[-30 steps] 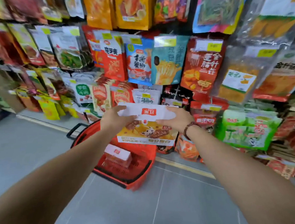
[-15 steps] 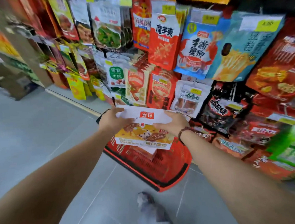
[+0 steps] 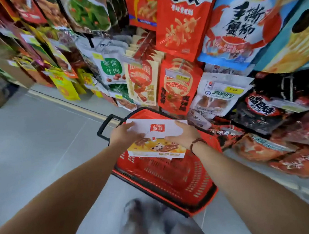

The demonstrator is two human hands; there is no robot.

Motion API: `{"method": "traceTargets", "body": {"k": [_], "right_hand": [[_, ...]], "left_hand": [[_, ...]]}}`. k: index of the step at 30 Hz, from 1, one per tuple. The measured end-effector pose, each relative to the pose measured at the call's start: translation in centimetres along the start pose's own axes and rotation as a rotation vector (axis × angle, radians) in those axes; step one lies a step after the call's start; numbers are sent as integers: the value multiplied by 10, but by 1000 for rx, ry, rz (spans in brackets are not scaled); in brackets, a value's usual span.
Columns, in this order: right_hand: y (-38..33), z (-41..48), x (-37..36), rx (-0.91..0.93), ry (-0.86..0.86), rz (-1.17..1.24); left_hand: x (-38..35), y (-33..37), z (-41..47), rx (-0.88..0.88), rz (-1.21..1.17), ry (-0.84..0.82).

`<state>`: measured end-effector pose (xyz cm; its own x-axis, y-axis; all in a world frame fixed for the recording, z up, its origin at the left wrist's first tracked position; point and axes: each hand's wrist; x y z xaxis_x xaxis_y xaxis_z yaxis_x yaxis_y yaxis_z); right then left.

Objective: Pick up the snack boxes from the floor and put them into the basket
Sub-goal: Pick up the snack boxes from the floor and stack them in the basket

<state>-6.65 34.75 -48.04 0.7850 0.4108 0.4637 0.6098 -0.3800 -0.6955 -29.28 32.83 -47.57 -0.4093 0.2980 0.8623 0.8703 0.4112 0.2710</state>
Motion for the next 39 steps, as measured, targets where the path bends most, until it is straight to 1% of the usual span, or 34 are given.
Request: {"method": "traceTargets", "body": {"k": [4,7,11,14,17,20,25,28,31,33,36,39], "right_hand": [[21,21,-25,-109,72,43],[44,31,-53,-206,113,66],[76,52,-92,-306,154,107],[102,69,-125,-350,194,88],[128,92,-156,-393,174,80],[156,117,-185,-404,152,94],[200,152,-220,-443,194,143],[219,173,-240,-470,219,153],[240,192,-260,-482,248,171],[252,202,-270,-472,263,180],[267,217,-282,-454,274,174],[278,233,-293,-443,292,203]], "left_hand": [[-18,-8,38,-92,152,-122],[-37,-19,61,-132,88,-185],[-72,-37,92,-137,15,-260],[-104,-56,113,-176,99,-305],[-139,-77,134,-169,171,-343],[-177,-91,158,-165,228,-343],[-242,-106,193,-163,229,-284],[-274,-114,204,-199,239,-271],[-300,-121,209,-244,170,-258],[-313,-124,213,-242,129,-251],[-331,-130,230,-177,52,-285],[-347,-137,248,-192,125,-314]]}}
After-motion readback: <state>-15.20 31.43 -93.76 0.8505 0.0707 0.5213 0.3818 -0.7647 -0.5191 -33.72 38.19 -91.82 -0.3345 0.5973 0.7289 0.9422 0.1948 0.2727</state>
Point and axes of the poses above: each hand's wrist, its own z-axis towards the middle knuckle, its own x-axis out of the back of the hand, y = z × x, and after that the axes turned 14 degrees about z, right-handed
